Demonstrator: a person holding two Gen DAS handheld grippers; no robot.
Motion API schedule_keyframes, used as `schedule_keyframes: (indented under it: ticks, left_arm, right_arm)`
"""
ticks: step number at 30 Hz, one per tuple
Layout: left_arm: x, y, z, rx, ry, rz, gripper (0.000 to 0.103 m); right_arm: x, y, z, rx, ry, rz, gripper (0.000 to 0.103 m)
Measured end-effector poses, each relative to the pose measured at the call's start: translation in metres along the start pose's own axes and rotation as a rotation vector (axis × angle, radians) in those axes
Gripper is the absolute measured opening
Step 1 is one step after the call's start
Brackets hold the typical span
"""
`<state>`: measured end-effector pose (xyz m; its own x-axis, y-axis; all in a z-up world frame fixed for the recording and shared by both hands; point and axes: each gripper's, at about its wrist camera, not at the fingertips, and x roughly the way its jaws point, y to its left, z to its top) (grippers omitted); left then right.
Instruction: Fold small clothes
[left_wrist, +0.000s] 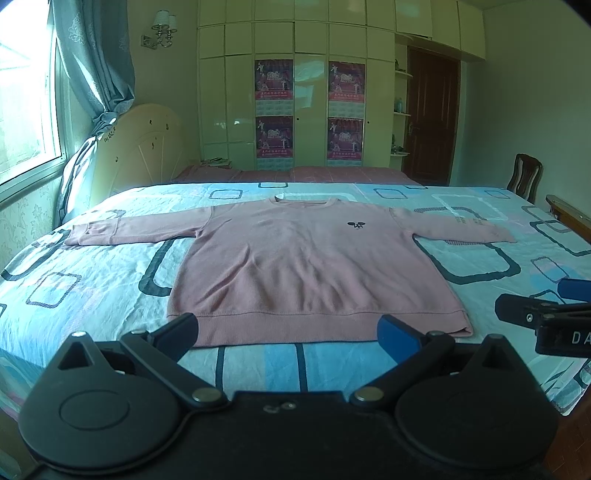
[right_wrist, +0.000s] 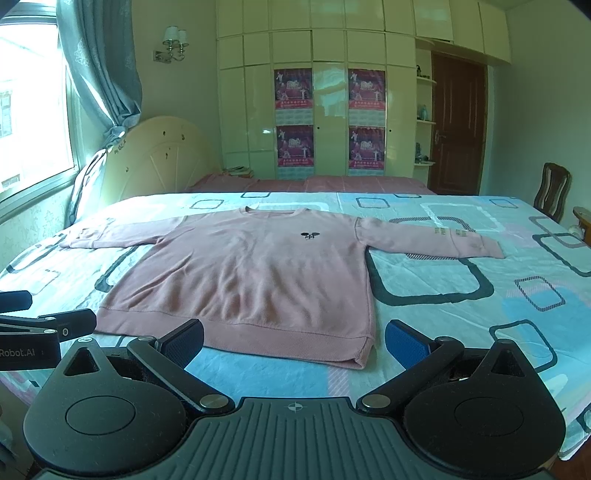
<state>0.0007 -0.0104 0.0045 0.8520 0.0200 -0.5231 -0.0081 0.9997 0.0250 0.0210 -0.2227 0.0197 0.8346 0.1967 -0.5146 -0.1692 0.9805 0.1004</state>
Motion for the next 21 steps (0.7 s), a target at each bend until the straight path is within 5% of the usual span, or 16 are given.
schedule_keyframes:
  ticks: [21]
  left_arm:
    - [-0.0017, -0.0015, 0.0027, 0.006, -0.008, 0.002, 0.102]
  right_arm:
    - [-0.0018, 0.0022, 0.0019, -0.008, -0.003, -0.003, 0.103]
